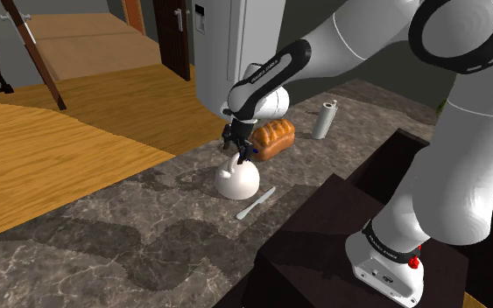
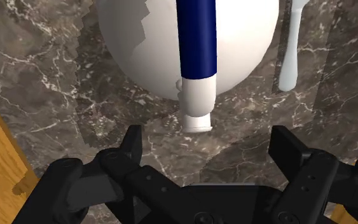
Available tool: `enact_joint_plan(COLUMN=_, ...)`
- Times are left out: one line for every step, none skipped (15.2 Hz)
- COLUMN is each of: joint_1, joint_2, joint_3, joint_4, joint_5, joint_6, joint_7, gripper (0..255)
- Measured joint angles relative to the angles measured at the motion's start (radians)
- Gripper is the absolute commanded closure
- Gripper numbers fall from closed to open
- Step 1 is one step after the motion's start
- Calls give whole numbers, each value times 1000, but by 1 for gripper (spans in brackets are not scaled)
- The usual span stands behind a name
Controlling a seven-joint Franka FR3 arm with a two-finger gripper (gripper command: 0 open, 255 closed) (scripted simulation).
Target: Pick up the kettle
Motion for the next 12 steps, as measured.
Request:
enact_joint_plan(joint_1=-1, joint_2=24, joint_3=12, joint_4=11, joint_5=13, joint_6=11, joint_7=-25, gripper=0)
enact_joint_plan(joint_1=-3, joint_2=39, joint_3=20, joint_4=15, joint_5=23, joint_6=21, joint_7=-42, gripper=0)
enact_joint_plan(joint_1=-5, joint_2=54, joint_3=25, joint_4=20, joint_5=33, joint_6=30, joint_7=-55, gripper=0)
enact_joint_plan(joint_1=-9, joint_2=68, joint_3=30, joint_4=22, joint_5=43, joint_6=42, joint_7=-67, gripper=0)
enact_joint_plan(joint_1=-10, joint_2=81, joint_3=35, joint_4=24, joint_5=51, joint_6=51, joint_7=-75, gripper=0)
enact_joint_plan(joint_1=-14, joint_2=92, joint_3=39, joint_4=27, joint_5=58, joint_6=59, joint_7=-83, gripper=0)
enact_joint_plan(joint_1=-16, joint_2=107, joint_3=43, joint_4=34, joint_5=65, joint_6=66, joint_7=-90, gripper=0)
enact_joint_plan(joint_1=-19, joint_2=118, joint_3=47, joint_4=34, joint_5=73, joint_6=76, joint_7=-98, gripper=0)
enact_joint_plan(joint_1=-20, joint_2=121, joint_3=49, joint_4=33, joint_5=77, joint_6=81, joint_7=-102, gripper=255)
enact_joint_plan(joint_1=-21, joint_2=123, joint_3=51, joint_4=32, joint_5=79, joint_6=83, joint_7=-104, gripper=255)
enact_joint_plan(joint_1=-21, joint_2=123, joint_3=51, joint_4=31, joint_5=80, joint_6=85, joint_7=-105, gripper=255)
enact_joint_plan(joint_1=-21, joint_2=124, joint_3=51, joint_4=31, joint_5=81, joint_6=86, joint_7=-106, gripper=255)
